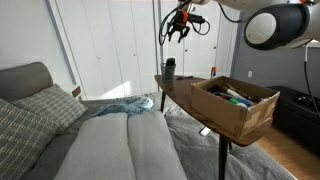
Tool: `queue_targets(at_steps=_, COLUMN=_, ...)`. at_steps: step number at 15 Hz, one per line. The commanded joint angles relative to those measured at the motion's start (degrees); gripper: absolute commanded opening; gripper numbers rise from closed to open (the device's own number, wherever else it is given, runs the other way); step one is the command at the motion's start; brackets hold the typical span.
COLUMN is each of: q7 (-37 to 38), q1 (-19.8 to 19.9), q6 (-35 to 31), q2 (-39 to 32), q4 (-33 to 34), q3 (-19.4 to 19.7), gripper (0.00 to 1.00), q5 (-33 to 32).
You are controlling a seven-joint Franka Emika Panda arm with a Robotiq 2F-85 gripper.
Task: Slide the cardboard box to the right, remove the desktop pen and pencil basket from the cardboard basket and place it on the table
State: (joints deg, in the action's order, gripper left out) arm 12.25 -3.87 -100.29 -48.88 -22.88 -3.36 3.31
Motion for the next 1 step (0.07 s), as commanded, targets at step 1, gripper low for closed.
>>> queue_targets(at_steps=1, q7=-2.1, q1=-0.2, q6=-0.4, q2=2.3, q4=-0.6, q3=-0.1, gripper=0.79, q5=0.5)
